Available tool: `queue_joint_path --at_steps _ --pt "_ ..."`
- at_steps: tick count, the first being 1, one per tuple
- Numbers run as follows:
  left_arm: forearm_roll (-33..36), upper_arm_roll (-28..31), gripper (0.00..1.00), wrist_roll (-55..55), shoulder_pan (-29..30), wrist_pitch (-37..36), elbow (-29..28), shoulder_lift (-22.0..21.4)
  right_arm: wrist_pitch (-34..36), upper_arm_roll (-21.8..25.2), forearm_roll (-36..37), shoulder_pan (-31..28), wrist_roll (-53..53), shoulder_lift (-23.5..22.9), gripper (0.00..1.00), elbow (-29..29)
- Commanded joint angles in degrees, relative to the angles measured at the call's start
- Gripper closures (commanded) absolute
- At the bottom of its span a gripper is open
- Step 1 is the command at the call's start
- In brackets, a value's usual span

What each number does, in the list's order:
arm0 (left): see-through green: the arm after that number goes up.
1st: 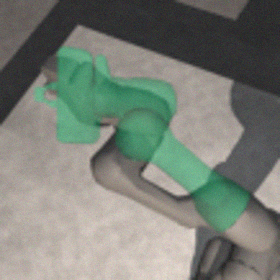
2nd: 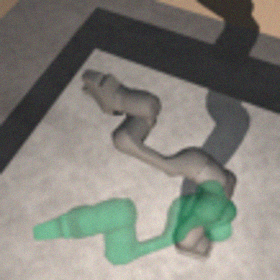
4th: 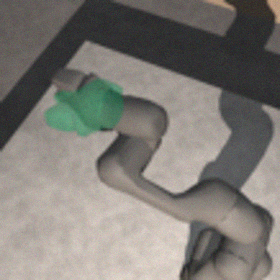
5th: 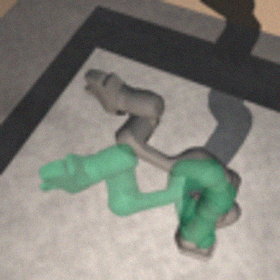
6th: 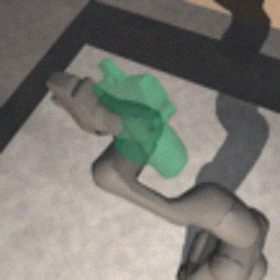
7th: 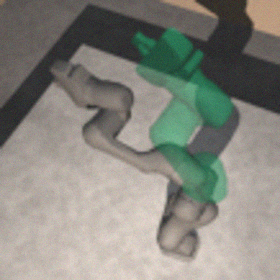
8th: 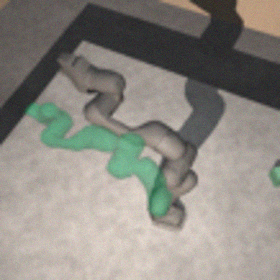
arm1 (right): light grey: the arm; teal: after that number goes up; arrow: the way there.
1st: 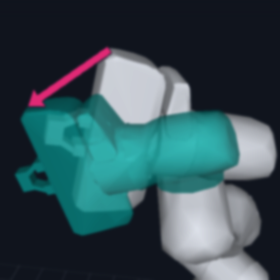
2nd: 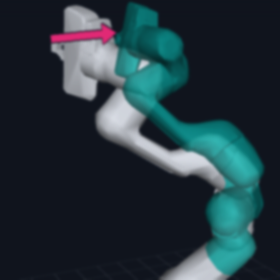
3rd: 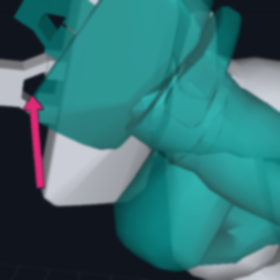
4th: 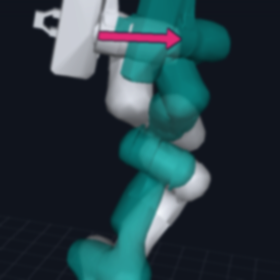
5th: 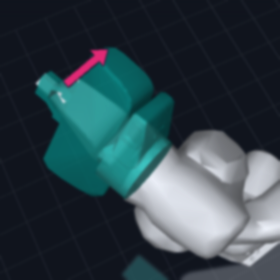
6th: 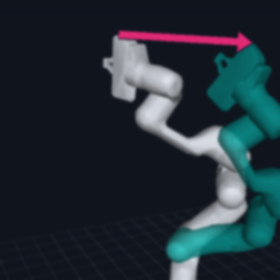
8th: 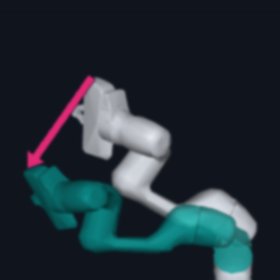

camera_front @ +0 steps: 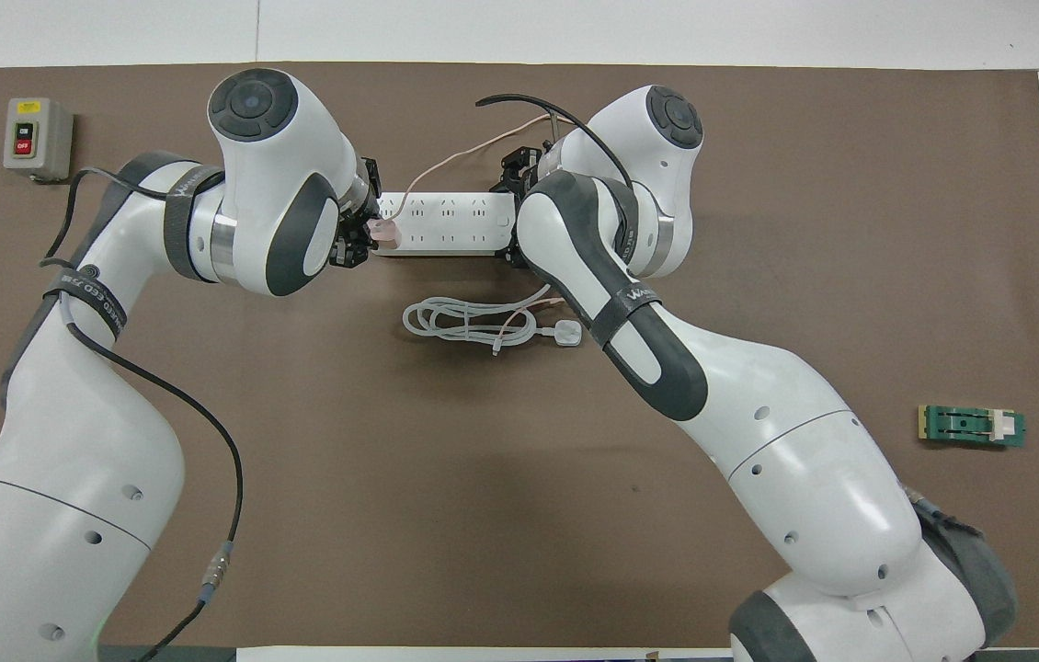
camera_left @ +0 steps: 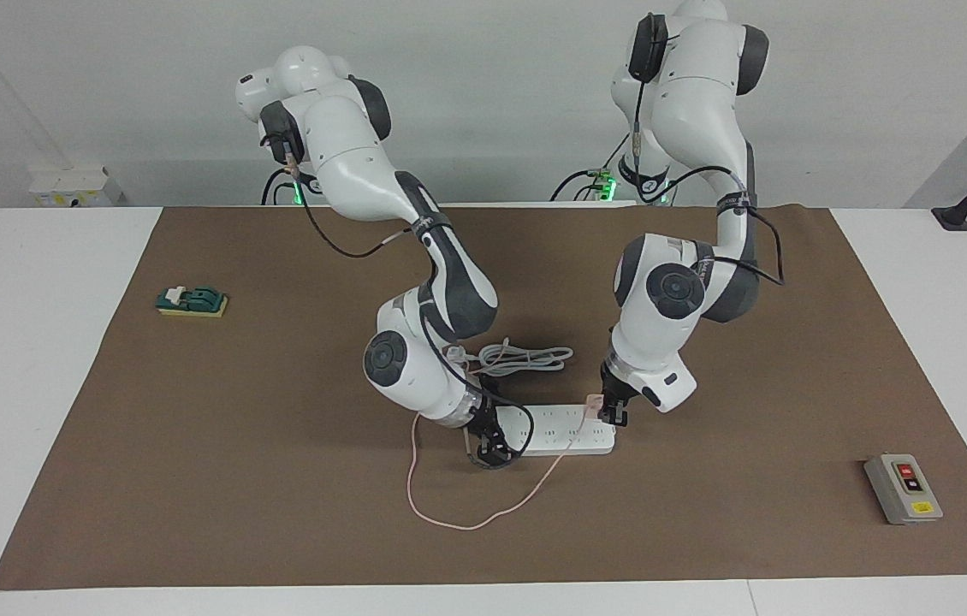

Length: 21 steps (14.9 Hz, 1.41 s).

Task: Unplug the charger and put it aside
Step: 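Pull the charger out of the strip with the left gripper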

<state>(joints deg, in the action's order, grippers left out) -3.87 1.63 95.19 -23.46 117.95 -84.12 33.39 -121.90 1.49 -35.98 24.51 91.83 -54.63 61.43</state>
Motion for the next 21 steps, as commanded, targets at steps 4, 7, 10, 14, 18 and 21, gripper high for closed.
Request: queue_joint_path --at_steps 4,7,10,14,18,21 --pt "1.2 2.2 1.0 -0.7 0.5 -8.5 2.6 -2.5 -1.0 0.0 1.1 0.0 -1.0 -1.5 0.54 -1.8" --pt "2.4 2.1 1.0 -2.2 2.2 -12.5 4.9 -2.6 -1.0 0.0 1.2 0.0 -1.0 -1.5 0.54 -1.8" --pt "2.0 2.1 1.0 -4.8 4.1 -14.0 5.0 -4.7 -1.0 0.0 1.2 0.0 -1.0 -1.4 0.54 -1.8" --pt "1.9 1.7 1.0 -15.4 10.5 -20.5 5.0 -9.3 -0.9 0.0 1.5 0.2 -0.6 -1.4 0.01 -1.8" --pt "2.2 2.1 1.0 -27.3 16.0 -20.5 4.4 -10.8 0.4 0.0 1.6 -0.2 -0.6 0.2 0.0 -1.8" --pt "2.2 2.1 1.0 -35.6 20.6 -20.4 4.2 -11.0 2.5 0.0 1.4 -0.5 -0.6 2.0 0.0 -1.8"
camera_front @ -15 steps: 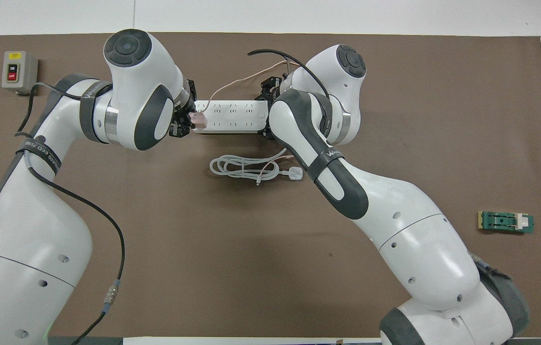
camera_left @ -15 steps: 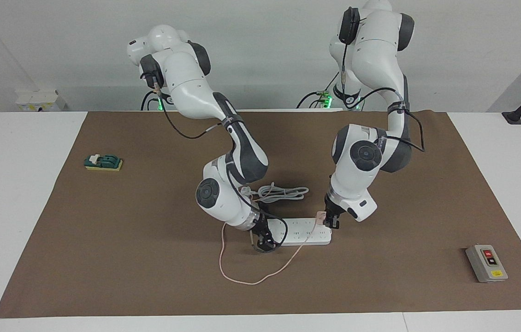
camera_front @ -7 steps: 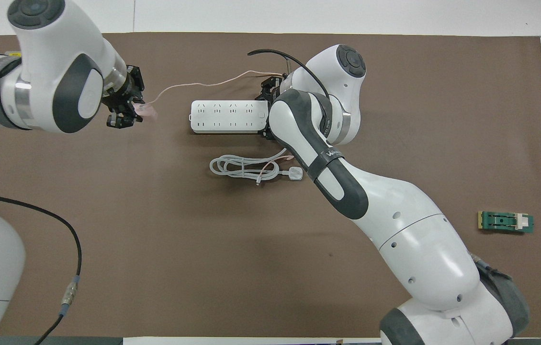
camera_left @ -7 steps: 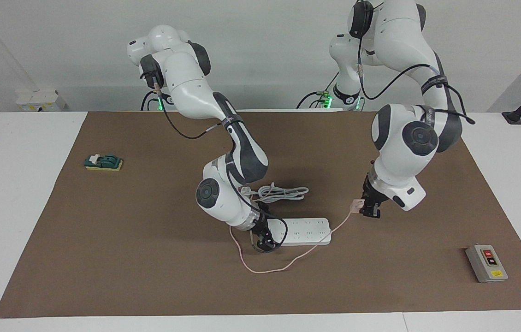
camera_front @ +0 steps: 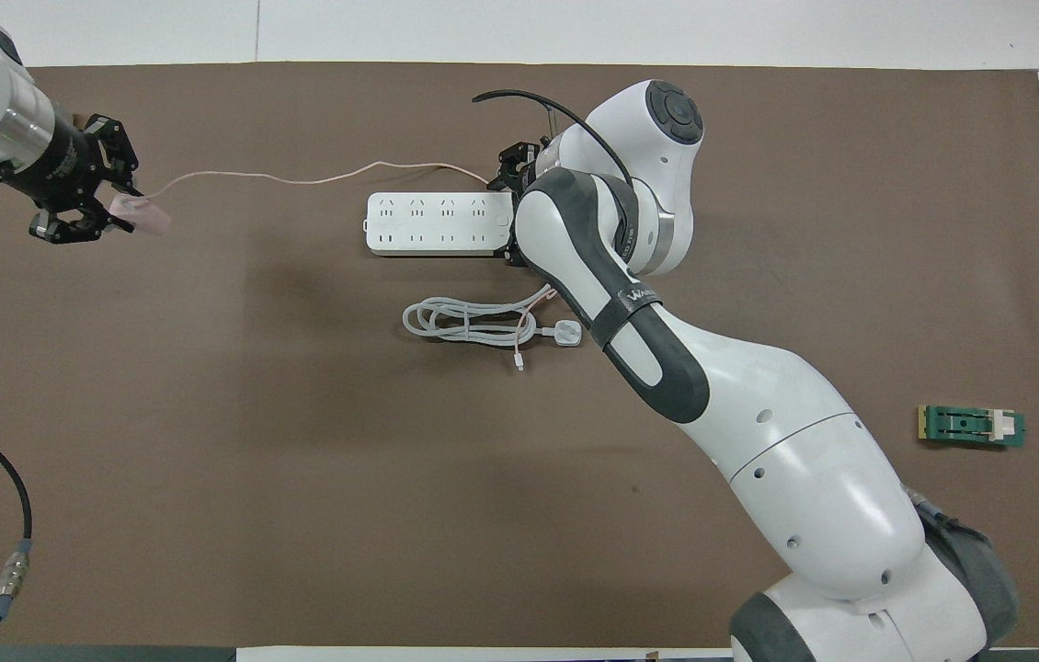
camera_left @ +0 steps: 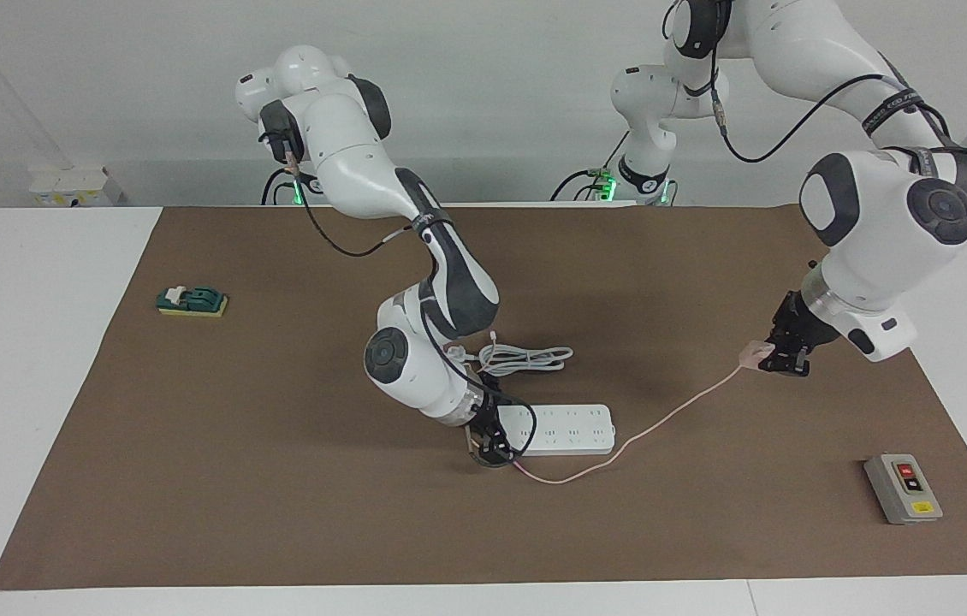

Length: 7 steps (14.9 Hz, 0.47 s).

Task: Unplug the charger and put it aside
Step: 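Pull the charger out of the strip with the left gripper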

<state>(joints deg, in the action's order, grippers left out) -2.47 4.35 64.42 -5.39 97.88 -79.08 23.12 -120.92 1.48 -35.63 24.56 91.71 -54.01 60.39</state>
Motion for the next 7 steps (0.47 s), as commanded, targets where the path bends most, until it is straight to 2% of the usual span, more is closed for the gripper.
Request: queue_joint_path --at_steps 1,4,7 --pt "0.8 -0.6 1.0 -7.7 4.2 -0.1 -1.0 -0.7 2.4 0.0 1.2 -0.7 -0.5 2.2 0.0 -0.8" --pt "0.8 -0.6 1.0 -12.7 6.6 2.0 -4.1 -2.0 6.7 0.4 1.3 -1.8 -0.5 5.4 0.0 -0.2" --pt "0.8 -0.6 1.0 -14.5 7.6 9.5 -13.2 -5.4 9.9 0.5 1.8 -2.8 -0.6 9.0 0.0 1.0"
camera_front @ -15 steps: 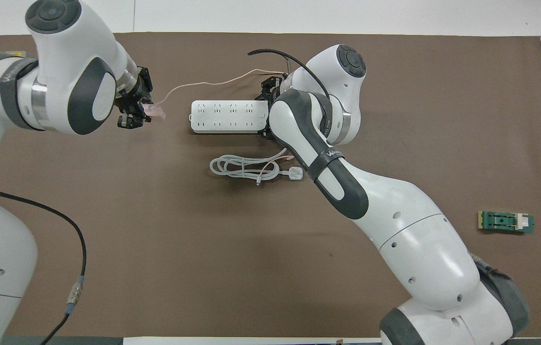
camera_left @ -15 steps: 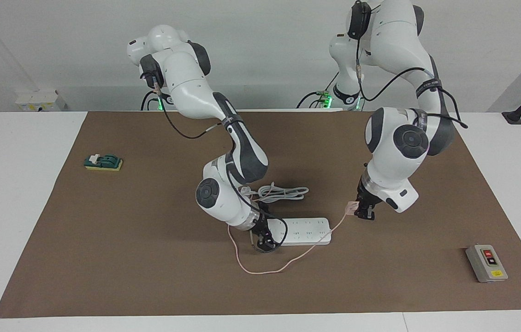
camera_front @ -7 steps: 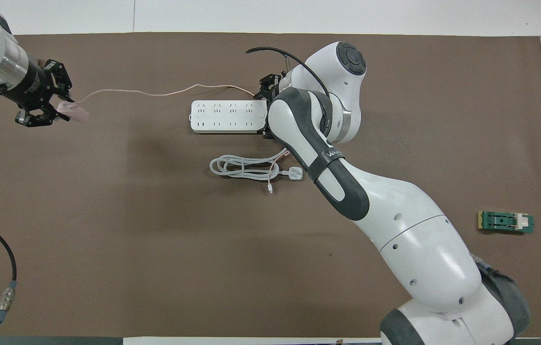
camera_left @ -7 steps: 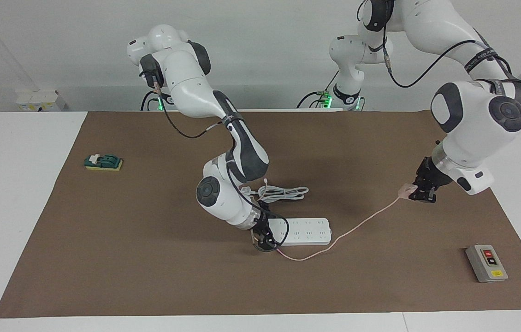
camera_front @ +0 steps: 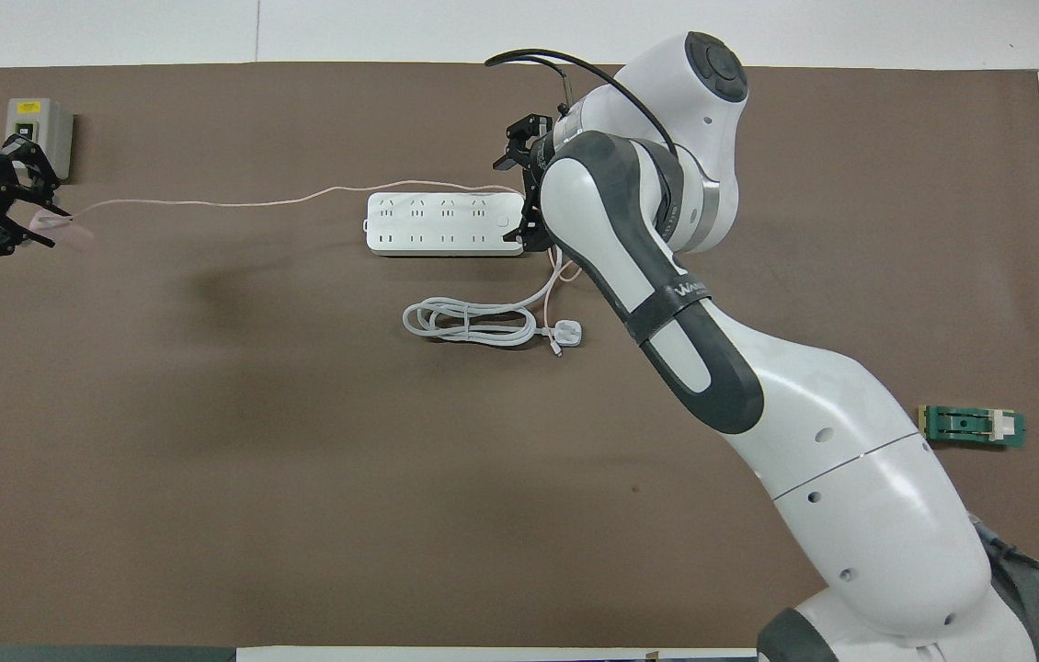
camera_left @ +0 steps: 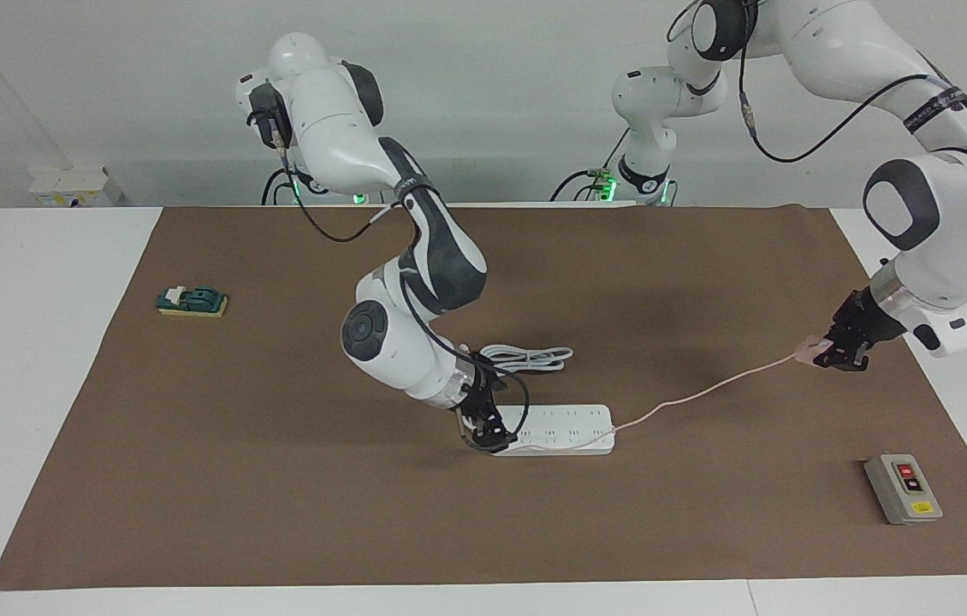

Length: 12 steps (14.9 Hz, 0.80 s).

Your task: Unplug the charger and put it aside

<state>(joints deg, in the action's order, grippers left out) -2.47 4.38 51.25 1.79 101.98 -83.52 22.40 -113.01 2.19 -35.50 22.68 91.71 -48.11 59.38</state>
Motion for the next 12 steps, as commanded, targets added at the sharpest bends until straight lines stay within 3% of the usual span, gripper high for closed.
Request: queue_joint_path --at_steps 1,2,4,12 --pt "0.8 -0.6 1.0 -2.0 0.5 6.4 -10.2 -5.3 3.4 0.4 2.4 -1.2 -0.7 4.2 0.0 2.0" --pt "0.8 -0.6 0.85 -3.2 0.8 6.4 -10.5 -5.4 5.2 0.7 3.1 -1.8 -0.8 5.2 0.0 2.0" --pt "0.9 -0.6 0.0 -4.3 1.3 6.4 -10.5 -5.4 8.8 0.8 3.8 -3.8 -1.0 7.8 0.0 1.9" --pt "1.1 -0.6 0.0 -5.9 1.1 5.8 -8.7 -5.5 20.8 0.9 6.9 -10.1 -8.1 17.2 0.0 2.6"
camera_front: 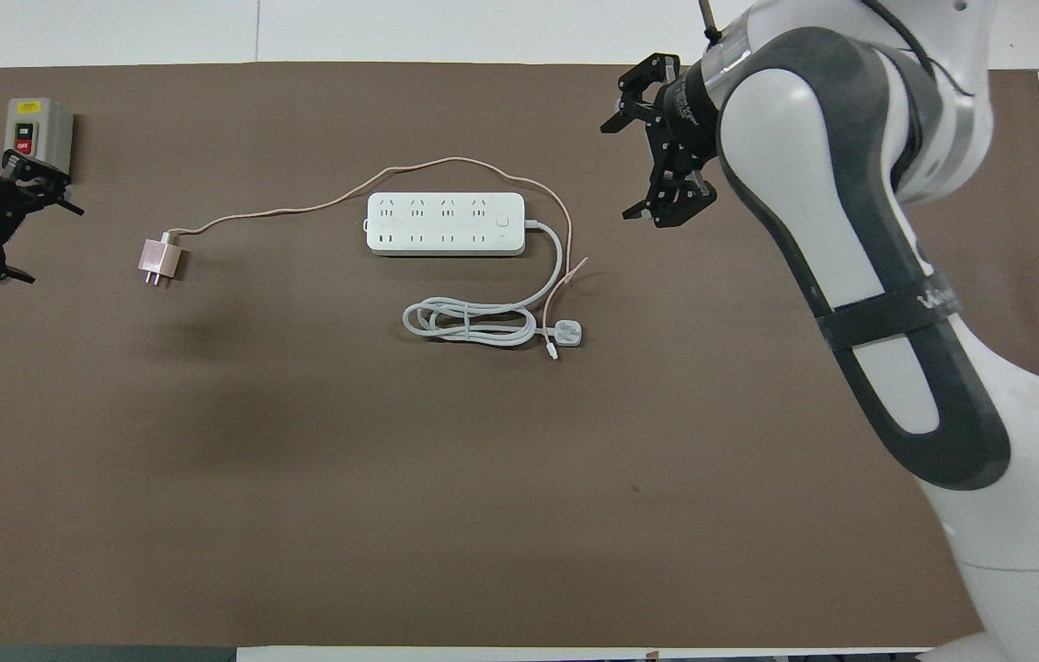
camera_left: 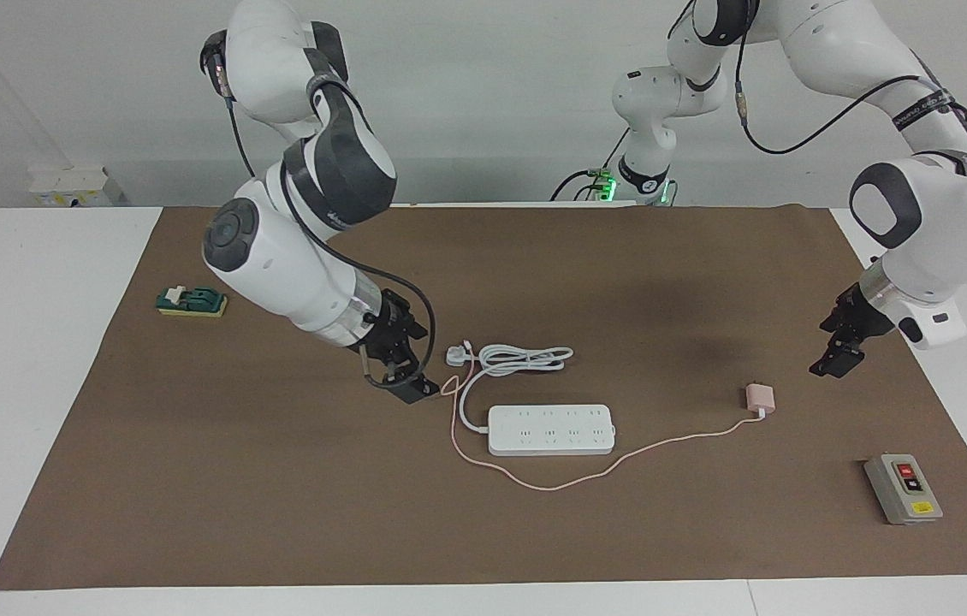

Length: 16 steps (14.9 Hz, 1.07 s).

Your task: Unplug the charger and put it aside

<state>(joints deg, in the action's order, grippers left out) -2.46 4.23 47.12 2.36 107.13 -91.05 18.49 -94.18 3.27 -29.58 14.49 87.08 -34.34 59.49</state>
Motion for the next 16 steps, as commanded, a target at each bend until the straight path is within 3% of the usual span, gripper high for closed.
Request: queue_joint_path --at_steps 1,4,11,13,14,16 --pt "1.1 -0.5 0.0 -4.1 0.7 0.2 -0.1 -1.6 3.1 -0.2 1.4 -2.8 -4.8 4.2 0.0 2.5" --pt "1.1 -0.4 0.0 -12.6 0.8 -5.4 3.5 -1.7 7.6 -0.2 3.6 -4.7 -11.7 6.4 0.0 2.3" --pt "3.2 -0.5 0.0 -35.8 2.1 -16.4 4.2 -10.4 15.6 0.0 11.4 -8.9 -35.1 10.5 0.0 2.3" --pt "3.1 -0.5 0.0 -39.6 1.8 -19.8 4.0 -12.3 17.1 0.0 14.4 -9.4 -44.3 12.2 0.0 2.5" --pt "3.0 -0.6 0.0 -43.6 1.3 -22.2 3.9 -14.2 17.4 0.0 18.8 -10.3 -57.2 15.9 0.0 4.7" --pt "3.0 -1.3 0.0 -43.8 1.1 -22.6 3.0 -15.6 16.6 0.0 21.5 -10.9 -66.8 19.2 0.0 7.9"
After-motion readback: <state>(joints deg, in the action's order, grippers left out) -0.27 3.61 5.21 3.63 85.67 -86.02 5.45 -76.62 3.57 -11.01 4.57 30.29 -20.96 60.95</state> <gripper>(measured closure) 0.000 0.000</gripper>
